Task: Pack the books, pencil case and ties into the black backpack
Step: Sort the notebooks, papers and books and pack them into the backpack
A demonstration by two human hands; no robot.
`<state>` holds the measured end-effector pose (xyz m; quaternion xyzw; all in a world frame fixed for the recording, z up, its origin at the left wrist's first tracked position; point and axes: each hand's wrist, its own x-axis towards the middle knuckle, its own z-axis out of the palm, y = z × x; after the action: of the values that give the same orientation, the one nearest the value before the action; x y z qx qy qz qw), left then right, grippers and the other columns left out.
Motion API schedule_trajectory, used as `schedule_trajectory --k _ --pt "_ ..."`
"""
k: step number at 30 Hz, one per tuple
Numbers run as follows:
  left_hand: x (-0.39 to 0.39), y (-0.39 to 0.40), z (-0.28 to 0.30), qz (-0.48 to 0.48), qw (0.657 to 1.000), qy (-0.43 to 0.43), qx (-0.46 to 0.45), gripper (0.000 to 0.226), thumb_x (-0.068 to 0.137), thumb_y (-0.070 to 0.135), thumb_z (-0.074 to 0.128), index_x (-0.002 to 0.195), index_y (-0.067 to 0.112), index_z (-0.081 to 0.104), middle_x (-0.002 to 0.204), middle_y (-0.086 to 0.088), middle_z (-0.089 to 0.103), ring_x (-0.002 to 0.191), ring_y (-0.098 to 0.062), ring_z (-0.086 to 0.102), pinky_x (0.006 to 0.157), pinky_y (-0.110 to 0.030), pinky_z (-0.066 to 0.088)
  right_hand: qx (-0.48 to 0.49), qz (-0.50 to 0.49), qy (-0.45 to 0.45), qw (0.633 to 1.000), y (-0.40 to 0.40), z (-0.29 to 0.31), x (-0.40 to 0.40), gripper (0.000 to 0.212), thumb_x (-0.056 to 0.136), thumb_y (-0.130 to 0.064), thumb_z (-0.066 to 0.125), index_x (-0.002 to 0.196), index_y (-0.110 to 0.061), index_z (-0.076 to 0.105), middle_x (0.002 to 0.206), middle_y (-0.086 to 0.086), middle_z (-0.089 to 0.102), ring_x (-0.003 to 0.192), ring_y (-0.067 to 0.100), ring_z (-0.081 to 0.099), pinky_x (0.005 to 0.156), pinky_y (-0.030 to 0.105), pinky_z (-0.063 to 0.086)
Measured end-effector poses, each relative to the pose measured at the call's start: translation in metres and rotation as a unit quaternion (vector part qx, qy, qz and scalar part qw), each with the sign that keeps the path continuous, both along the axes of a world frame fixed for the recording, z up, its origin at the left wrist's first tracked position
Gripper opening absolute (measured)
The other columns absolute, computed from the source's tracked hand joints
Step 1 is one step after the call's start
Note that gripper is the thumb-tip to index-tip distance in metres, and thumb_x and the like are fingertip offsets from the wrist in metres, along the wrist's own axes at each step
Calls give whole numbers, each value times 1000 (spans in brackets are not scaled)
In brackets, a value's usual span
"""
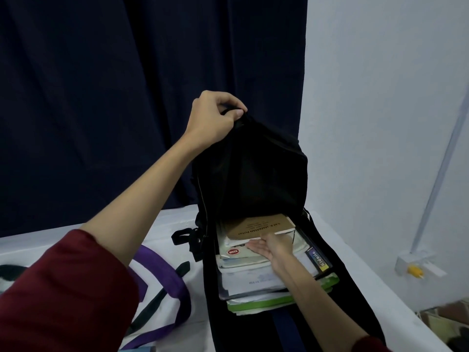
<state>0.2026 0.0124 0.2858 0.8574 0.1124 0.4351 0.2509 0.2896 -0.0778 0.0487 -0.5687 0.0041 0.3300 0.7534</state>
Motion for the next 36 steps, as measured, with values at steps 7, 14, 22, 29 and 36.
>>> schedule_trajectory --k 7,14,22,29,36 --pt "0 4 -4 -9 1000 2 -6 10 89 16 64 89 23 71 69 14 64 66 4 62 60 -1 43 -397 11 -534 746 -23 2 11 29 86 -34 66 92 -6 68 92 8 67 88 23 60 70 29 46" --pt "-1 4 -6 -16 1000 3 -6 10 89 17 65 89 24 71 69 11 66 66 0 63 60 -2 44 -470 -18 -576 668 -18 -15 33 71 77 -61 62 123 -9 52 115 4 62 111 22 48 89 30 34" --pt "1 5 -8 -22 1000 3 -15 10 89 16 65 89 23 72 67 13 65 63 3 63 60 -4 44 -509 -36 -573 641 -17 -18 38 77 71 -75 54 121 -16 59 119 1 58 118 23 41 93 36 31" --pt "0 7 -10 -20 1000 3 -21 10 89 17 65 88 24 72 68 11 67 65 0 64 62 -4 46 -465 -60 -571 674 -8 -25 29 71 69 -69 62 115 -16 63 126 -1 52 120 22 38 94 37 28" --pt "-6 5 -16 -22 999 9 -43 10 89 16 64 90 23 71 71 11 66 68 -1 65 64 -6 47 -383 -129 -555 727 -24 -28 23 65 75 -68 55 112 -15 66 119 4 58 113 26 43 91 40 28"
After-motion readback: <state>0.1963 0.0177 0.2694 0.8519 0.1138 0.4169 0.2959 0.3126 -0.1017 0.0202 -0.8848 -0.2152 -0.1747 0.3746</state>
